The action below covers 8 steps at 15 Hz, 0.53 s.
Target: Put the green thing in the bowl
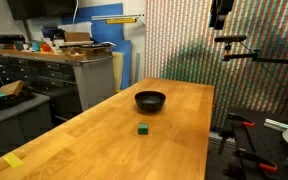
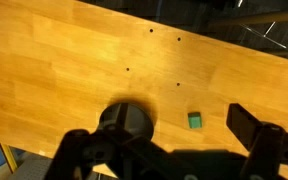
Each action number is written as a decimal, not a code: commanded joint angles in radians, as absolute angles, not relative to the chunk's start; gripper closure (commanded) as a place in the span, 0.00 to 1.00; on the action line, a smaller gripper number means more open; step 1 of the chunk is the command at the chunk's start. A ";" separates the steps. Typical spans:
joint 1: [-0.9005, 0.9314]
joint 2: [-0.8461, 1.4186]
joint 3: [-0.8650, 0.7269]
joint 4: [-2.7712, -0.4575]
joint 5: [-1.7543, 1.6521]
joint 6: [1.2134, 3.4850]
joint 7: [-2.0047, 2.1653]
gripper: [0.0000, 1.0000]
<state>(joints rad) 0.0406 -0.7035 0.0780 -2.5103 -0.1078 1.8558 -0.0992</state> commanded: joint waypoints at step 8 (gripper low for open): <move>0.055 -0.705 0.067 -2.496 -0.116 1.853 -0.091 0.00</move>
<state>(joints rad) 0.0407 -0.7062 0.0780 -2.4983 -0.1078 1.8565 -0.0991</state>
